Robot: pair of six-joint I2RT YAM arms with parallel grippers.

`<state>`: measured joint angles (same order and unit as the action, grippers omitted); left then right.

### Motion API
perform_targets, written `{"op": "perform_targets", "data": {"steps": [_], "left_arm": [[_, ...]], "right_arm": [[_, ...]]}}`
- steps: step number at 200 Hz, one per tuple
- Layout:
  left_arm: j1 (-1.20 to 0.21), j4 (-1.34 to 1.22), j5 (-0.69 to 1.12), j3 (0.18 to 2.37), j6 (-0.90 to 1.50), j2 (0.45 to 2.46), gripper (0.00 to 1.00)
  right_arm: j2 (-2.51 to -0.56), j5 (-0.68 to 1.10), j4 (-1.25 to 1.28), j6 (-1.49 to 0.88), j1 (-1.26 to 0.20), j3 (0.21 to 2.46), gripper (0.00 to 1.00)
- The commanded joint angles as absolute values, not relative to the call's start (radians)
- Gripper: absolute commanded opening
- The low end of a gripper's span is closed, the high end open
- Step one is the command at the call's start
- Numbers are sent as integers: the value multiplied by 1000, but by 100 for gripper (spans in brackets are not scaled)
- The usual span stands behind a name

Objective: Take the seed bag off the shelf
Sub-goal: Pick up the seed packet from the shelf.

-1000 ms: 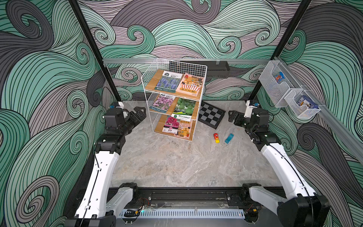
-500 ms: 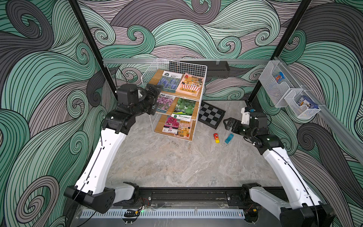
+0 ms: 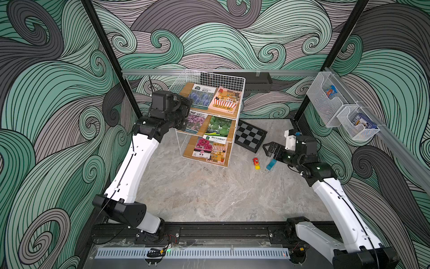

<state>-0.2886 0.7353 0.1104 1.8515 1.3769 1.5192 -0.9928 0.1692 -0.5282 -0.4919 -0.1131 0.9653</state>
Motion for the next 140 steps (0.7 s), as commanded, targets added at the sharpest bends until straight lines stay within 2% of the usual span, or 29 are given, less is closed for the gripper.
{"op": "perform_targets", "data": {"steps": [1, 47, 65, 83, 105, 123, 140], "left_arm": [[-292, 854, 90, 1892, 1345, 1543, 99], [-293, 943, 80, 1900, 1327, 1522, 81], [-293, 972, 77, 1909, 1310, 1511, 70], [-292, 981, 76, 1912, 1294, 1506, 68], [-293, 971, 65, 1914, 1285, 1500, 59], [-293, 950, 58, 1914, 1281, 1498, 57], [-292, 932, 54, 1917, 1271, 1494, 46]], "right_arm": [[-969, 187, -541, -509, -118, 944, 99], [-948, 199, -541, -525, -119, 932, 99], [-948, 201, -540, -517, -120, 931, 99], [-942, 202, -540, -516, -119, 928, 99], [-933, 205, -540, -523, -120, 919, 99], [-924, 206, -540, -533, -119, 907, 99], [-912, 210, -541, -535, -120, 898, 99]]}}
